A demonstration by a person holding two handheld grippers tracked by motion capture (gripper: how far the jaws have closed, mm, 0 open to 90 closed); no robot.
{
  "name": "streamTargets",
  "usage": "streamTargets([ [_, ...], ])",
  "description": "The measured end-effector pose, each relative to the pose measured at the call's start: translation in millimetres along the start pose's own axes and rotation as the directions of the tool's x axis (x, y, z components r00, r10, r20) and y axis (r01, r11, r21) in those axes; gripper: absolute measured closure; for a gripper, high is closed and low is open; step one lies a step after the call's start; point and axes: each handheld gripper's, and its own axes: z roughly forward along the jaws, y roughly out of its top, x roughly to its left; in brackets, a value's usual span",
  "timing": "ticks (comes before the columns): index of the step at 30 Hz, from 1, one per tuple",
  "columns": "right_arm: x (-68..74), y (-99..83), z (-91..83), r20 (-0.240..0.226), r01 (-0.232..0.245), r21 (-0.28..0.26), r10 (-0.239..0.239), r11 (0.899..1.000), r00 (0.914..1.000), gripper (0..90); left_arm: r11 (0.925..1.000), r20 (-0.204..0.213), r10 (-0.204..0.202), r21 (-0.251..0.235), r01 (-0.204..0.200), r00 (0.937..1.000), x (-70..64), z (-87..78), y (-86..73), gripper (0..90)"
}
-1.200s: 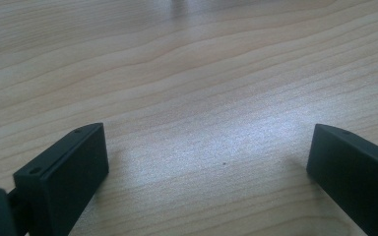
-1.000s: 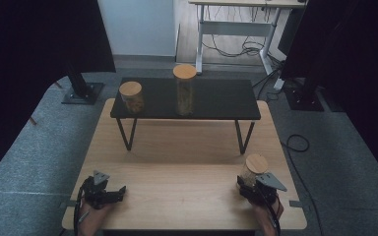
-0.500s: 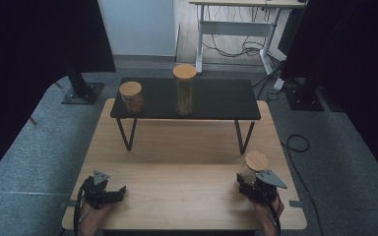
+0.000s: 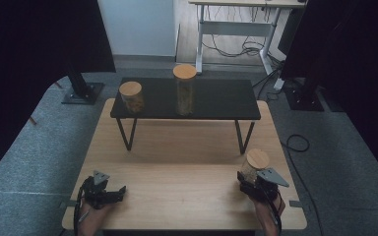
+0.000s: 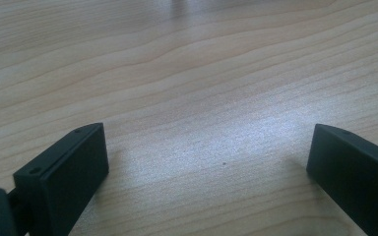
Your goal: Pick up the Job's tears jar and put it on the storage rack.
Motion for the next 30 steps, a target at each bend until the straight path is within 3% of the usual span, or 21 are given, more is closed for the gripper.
streamTargets([
  [6, 0.9, 4.6, -1.5, -0.011, -0.013, -0.008, 0.013, 1.0, 0.9999, 24.6, 1.0, 0.0, -0.001, 0.0, 0.001, 1.0, -0.1, 0.0, 0.0, 1.8],
  [30, 7.4, 28.4, -6.8, -0.018, 0.008, -0.019, -0.009, 1.0, 0.9998, 24.6, 1.0, 0.001, 0.0, 0.0, 0.0, 1.0, 0.0, 0.0, 0.0, 1.8],
])
